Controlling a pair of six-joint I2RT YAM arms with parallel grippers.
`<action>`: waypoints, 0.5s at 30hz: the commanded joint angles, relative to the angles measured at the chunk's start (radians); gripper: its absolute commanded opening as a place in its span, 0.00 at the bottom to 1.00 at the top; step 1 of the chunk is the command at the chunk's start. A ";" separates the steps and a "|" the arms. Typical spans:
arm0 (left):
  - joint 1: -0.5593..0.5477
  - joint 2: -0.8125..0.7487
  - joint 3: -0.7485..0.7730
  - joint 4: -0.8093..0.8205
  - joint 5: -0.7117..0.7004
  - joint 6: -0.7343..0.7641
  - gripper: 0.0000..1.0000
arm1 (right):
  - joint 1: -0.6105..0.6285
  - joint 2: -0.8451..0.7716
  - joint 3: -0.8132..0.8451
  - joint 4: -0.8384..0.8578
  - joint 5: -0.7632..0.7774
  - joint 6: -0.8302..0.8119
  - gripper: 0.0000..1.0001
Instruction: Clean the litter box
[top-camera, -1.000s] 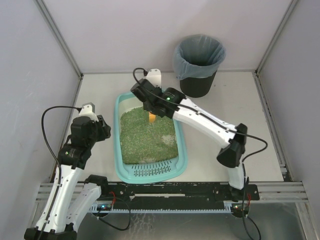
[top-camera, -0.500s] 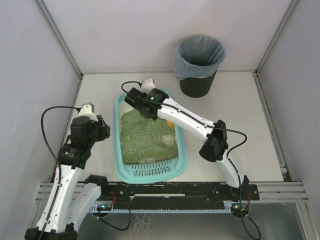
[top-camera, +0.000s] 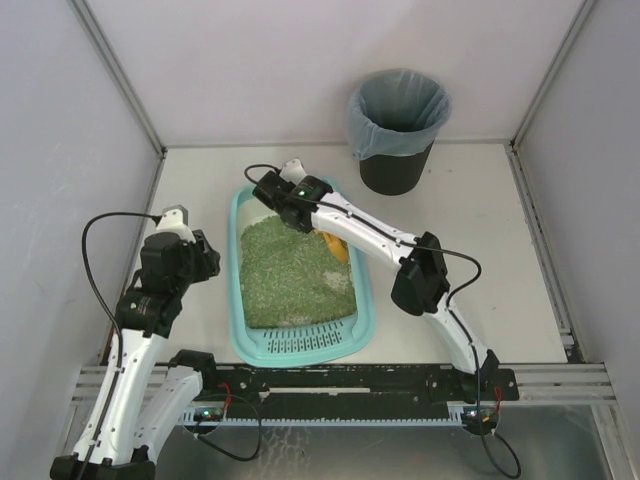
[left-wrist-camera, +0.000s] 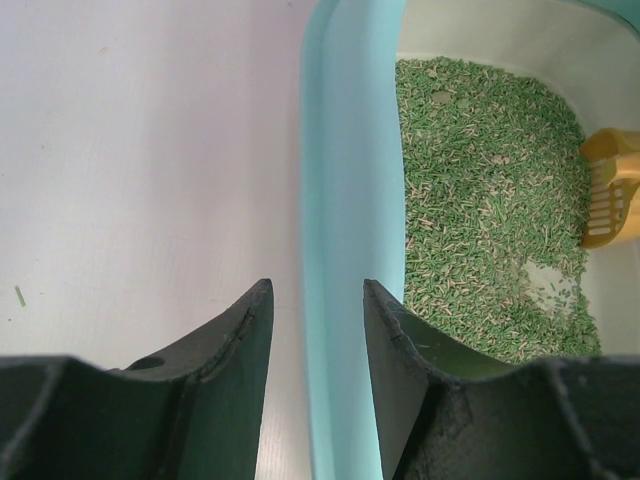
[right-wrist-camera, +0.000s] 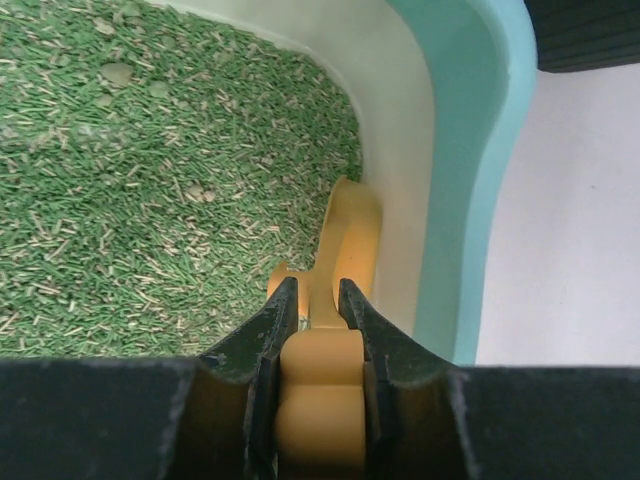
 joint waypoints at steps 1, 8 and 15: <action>0.009 0.004 -0.007 0.016 0.010 -0.012 0.46 | -0.036 -0.025 -0.005 0.119 -0.161 -0.090 0.00; 0.011 0.002 -0.006 0.016 0.012 -0.011 0.46 | -0.053 -0.077 -0.021 0.261 -0.486 -0.109 0.00; 0.013 0.005 -0.007 0.016 0.013 -0.009 0.46 | -0.054 -0.116 -0.050 0.336 -0.655 -0.073 0.00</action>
